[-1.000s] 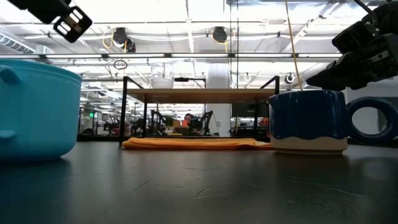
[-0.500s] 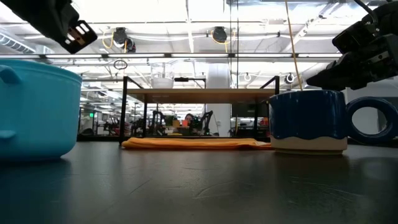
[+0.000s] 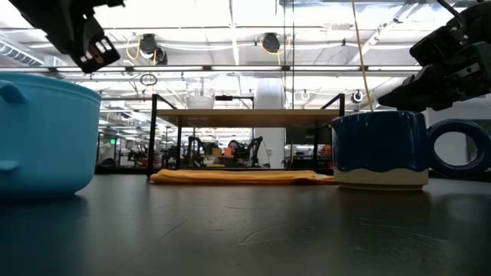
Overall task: Stack small to large cups/mugs on shelf
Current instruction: Put the light blue mug on the shelf
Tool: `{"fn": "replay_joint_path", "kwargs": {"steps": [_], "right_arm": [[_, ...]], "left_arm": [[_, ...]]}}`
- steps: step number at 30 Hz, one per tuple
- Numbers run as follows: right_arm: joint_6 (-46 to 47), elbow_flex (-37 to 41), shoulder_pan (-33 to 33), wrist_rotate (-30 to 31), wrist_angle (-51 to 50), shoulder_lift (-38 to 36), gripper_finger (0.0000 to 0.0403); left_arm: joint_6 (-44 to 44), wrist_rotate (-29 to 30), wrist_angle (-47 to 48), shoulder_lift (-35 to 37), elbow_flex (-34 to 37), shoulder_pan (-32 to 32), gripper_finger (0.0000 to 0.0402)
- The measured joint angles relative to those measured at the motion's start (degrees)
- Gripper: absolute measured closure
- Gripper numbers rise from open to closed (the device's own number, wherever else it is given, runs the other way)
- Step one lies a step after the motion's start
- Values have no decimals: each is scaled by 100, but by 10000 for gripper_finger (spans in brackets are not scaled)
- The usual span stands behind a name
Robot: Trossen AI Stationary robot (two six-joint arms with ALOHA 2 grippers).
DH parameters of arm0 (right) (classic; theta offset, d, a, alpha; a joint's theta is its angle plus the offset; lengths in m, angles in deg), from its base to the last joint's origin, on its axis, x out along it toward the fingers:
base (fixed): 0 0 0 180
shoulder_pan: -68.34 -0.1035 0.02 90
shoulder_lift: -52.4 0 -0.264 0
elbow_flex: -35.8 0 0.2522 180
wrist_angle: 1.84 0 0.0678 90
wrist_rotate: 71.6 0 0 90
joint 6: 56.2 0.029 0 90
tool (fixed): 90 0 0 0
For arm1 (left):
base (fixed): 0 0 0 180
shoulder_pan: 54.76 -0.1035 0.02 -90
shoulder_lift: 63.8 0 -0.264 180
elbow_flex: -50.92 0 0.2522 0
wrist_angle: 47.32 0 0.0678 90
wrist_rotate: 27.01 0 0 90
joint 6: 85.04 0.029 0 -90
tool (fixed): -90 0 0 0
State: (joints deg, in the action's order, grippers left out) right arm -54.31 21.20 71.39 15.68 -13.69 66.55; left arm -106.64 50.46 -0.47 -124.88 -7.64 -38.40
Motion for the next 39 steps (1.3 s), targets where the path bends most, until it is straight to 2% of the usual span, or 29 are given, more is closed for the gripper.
{"fn": "replay_joint_path", "kwargs": {"steps": [5,10,14,31,39], "right_arm": [[0,1,2,-1,-2,1,403],[-13,0,0,-2,-2,0,403],[-15,0,2,-2,-4,1,403],[-17,2,2,-2,-9,0,403],[0,0,2,-2,-9,0,403]], "left_arm": [[15,-162,91,0,0,-123,293],[370,-161,-104,2,0,-140,265],[335,-161,-322,2,0,-140,252],[-583,-51,565,-82,0,-202,249],[-742,-383,633,-555,3,-332,249]]}}
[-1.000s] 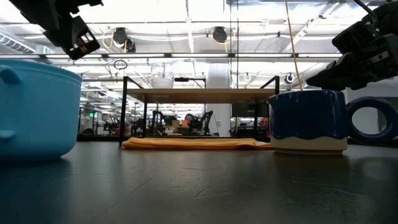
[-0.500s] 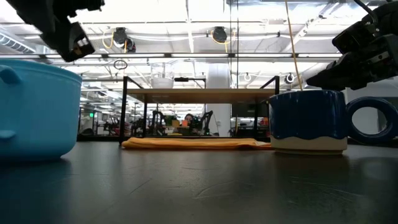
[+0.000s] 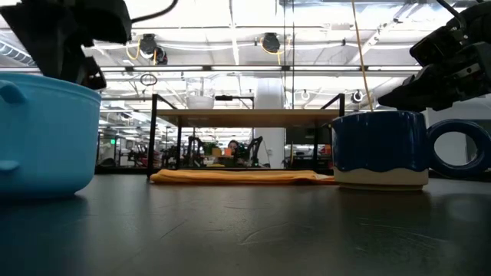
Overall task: Stack small to large cups/mugs on shelf
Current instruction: Put the light blue mug on the shelf
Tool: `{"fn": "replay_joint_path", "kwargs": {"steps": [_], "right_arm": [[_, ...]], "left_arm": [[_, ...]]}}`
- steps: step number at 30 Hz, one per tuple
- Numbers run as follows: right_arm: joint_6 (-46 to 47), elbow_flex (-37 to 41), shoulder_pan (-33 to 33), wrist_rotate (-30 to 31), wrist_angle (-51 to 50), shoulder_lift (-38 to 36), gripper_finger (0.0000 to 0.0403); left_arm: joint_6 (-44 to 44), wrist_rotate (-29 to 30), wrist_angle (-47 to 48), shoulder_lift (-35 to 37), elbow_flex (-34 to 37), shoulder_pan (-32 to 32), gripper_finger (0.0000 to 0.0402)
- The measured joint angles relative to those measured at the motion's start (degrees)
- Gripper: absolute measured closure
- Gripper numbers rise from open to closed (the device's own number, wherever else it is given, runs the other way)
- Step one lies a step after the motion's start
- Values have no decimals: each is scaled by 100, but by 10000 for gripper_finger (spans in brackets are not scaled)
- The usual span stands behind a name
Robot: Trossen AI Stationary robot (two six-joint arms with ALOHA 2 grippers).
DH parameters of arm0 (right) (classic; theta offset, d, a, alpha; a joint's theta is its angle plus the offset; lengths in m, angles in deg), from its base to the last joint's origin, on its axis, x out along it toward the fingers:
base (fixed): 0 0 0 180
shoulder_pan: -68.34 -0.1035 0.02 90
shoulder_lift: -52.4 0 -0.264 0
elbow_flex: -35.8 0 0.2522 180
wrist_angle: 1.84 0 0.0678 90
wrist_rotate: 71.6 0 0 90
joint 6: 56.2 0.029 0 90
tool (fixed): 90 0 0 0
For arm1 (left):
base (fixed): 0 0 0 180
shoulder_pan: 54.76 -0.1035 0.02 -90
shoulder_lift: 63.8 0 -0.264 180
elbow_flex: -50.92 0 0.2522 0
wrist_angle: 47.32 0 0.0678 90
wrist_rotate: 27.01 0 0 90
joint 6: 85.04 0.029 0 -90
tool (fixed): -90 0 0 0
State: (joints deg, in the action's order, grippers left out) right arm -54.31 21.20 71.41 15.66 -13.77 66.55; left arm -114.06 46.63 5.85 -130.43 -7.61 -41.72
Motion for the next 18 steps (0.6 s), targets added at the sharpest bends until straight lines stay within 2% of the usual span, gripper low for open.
{"fn": "replay_joint_path", "kwargs": {"steps": [9,18], "right_arm": [[0,0,-2,0,-2,2,403],[2,2,0,0,-2,0,403]], "left_arm": [[33,-63,9,-352,0,4,247],[39,-46,-24,-356,0,4,247]]}}
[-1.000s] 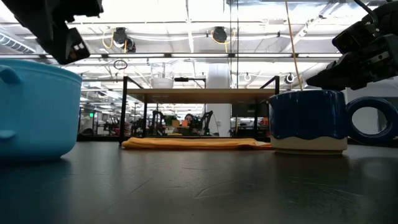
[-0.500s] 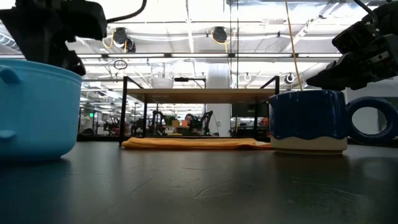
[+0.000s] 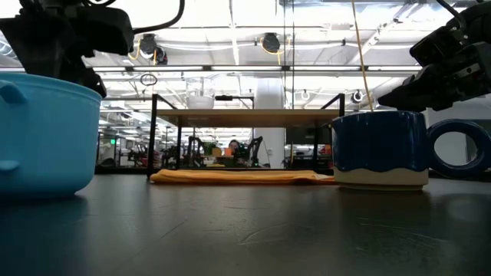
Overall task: Stack small to large cups/mugs on shelf
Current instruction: Put the light blue mug on the shelf
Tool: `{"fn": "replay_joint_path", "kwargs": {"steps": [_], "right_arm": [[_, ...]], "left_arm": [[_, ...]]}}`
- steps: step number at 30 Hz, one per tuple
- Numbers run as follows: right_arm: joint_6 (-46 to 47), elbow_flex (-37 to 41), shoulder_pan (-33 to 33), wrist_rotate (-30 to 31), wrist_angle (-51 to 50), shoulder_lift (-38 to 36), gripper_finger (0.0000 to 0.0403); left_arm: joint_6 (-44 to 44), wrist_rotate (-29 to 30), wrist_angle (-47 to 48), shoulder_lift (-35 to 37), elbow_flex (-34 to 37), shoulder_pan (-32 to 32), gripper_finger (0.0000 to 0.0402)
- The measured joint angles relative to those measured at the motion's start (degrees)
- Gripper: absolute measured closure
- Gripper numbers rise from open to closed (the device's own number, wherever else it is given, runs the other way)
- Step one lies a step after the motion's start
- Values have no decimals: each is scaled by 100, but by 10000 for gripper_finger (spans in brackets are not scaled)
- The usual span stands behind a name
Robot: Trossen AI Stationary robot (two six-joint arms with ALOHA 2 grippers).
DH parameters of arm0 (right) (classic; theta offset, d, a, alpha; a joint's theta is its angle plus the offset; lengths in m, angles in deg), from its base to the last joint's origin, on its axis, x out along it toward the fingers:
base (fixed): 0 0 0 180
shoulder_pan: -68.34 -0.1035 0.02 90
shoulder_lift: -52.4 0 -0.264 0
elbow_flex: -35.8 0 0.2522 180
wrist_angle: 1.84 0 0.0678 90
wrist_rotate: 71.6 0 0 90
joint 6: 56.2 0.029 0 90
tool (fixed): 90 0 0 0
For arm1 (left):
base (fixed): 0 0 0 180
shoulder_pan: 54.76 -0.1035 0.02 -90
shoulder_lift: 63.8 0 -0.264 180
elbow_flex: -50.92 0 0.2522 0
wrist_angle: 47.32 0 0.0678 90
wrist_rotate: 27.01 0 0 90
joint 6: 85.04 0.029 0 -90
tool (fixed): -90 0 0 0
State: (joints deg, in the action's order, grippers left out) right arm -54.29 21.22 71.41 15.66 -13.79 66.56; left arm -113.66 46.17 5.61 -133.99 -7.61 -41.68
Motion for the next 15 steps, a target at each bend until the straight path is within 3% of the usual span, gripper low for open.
{"fn": "replay_joint_path", "kwargs": {"steps": [15], "right_arm": [[1,-1,-2,-2,-15,0,403]], "left_arm": [[114,33,-297,0,0,0,247]]}}
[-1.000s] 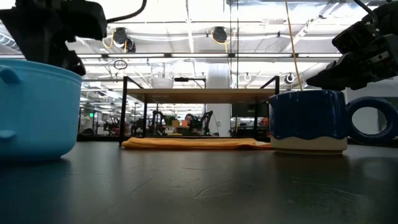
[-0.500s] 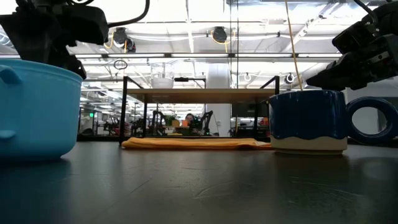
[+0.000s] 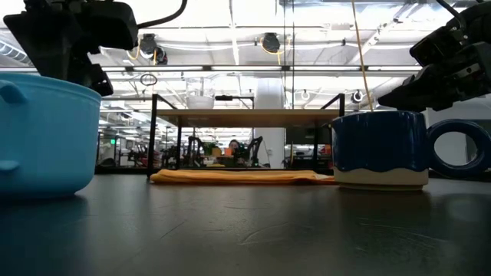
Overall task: Stack small to large cups/mugs on shelf
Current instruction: Put the light blue mug on the shelf
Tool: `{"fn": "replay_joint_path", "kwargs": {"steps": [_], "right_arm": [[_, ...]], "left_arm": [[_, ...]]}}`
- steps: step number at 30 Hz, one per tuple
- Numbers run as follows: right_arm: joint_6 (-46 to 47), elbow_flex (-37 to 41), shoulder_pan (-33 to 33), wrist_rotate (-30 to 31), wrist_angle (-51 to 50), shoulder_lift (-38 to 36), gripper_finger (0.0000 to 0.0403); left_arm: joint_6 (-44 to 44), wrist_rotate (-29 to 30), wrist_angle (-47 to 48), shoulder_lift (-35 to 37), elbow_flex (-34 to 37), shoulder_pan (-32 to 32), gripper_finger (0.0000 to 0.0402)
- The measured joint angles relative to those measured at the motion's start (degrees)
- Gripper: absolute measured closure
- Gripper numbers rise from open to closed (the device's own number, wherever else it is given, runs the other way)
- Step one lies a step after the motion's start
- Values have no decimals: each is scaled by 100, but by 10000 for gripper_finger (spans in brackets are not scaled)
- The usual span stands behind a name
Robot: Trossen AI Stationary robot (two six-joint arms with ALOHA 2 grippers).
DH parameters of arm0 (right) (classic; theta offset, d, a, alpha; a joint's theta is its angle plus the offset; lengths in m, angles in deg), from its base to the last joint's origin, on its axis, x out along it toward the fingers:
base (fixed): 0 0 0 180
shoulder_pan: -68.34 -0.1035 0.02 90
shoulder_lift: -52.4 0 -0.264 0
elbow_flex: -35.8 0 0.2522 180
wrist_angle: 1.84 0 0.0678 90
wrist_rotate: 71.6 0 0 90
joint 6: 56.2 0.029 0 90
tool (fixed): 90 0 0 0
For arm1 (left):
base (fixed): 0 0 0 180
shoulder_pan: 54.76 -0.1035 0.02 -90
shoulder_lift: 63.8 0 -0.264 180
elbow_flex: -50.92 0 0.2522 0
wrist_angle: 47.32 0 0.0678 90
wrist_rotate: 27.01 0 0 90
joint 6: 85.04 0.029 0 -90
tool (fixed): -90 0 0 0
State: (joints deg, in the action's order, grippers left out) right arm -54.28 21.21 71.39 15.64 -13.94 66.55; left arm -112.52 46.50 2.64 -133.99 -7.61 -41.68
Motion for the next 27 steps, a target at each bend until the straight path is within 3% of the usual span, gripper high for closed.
{"fn": "replay_joint_path", "kwargs": {"steps": [9,21,27], "right_arm": [[0,0,0,0,-18,1,403],[8,-1,0,0,-20,0,403],[44,1,0,0,-20,0,403]], "left_arm": [[187,15,0,0,0,109,247],[161,458,4,0,0,205,247],[156,480,-55,-326,4,234,247]]}}
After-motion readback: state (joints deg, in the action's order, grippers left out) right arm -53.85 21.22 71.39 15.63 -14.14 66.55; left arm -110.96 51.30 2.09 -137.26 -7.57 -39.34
